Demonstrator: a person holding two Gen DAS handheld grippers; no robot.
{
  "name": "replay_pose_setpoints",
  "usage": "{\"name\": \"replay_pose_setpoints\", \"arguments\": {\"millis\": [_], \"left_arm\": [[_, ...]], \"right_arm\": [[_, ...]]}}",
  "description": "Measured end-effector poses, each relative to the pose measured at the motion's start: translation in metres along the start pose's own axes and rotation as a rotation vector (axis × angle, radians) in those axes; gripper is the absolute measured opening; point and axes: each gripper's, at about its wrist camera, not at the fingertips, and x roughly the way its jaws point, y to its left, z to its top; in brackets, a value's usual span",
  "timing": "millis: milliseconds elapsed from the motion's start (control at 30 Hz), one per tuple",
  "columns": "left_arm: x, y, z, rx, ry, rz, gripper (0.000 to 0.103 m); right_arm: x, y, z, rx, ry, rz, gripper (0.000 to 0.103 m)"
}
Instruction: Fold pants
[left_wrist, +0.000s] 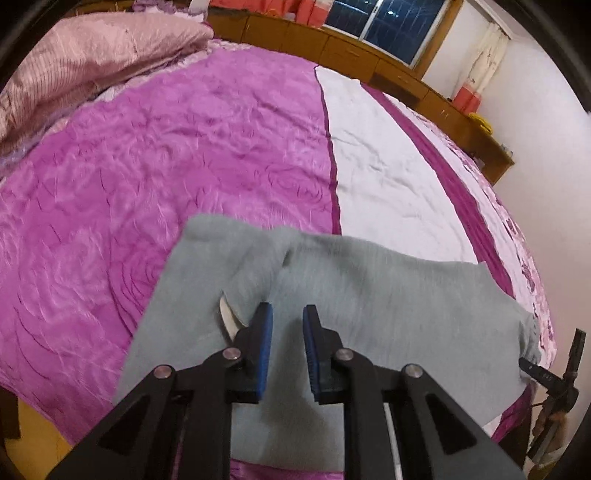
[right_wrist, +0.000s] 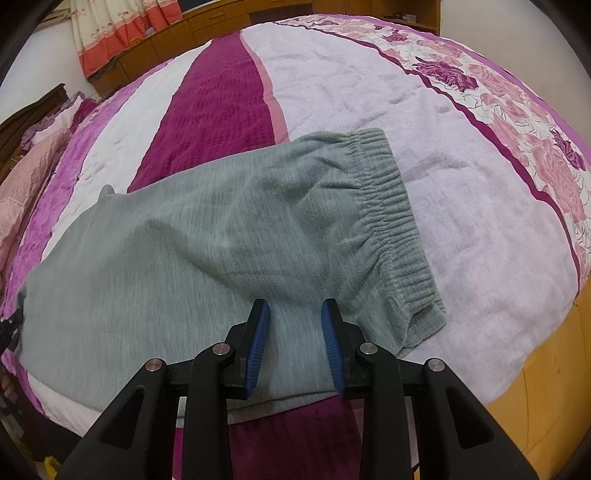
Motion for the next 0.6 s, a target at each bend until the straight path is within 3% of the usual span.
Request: {"name": "replay_pose_setpoints", "arguments": {"millis": [100,233,333,600], "left_arm": [[-0.003,-0.002,-0.001,0.002,-0.004,0.001,0.018],[-0.010,0.003,0.005,-0.002,-0.052,0.030,0.033],[-0.016,0.014,0.011,-0.043,-0.087,0.094,0.034],[-0.043,0.043,0.027,-0.116,-0.181,0.123,0.040]], "right_arm": [[0.000,0.000,0.000,0.000,0.000,0.000,0.023],[0.000,0.000,0.000,0.000,-0.001,0.001,0.023],[0.000,-0.001,0.000,0.000,-0.003,0.003,0.023],[0.000,0.000,0.000,0.000,-0.004,0.003,0.023]]}}
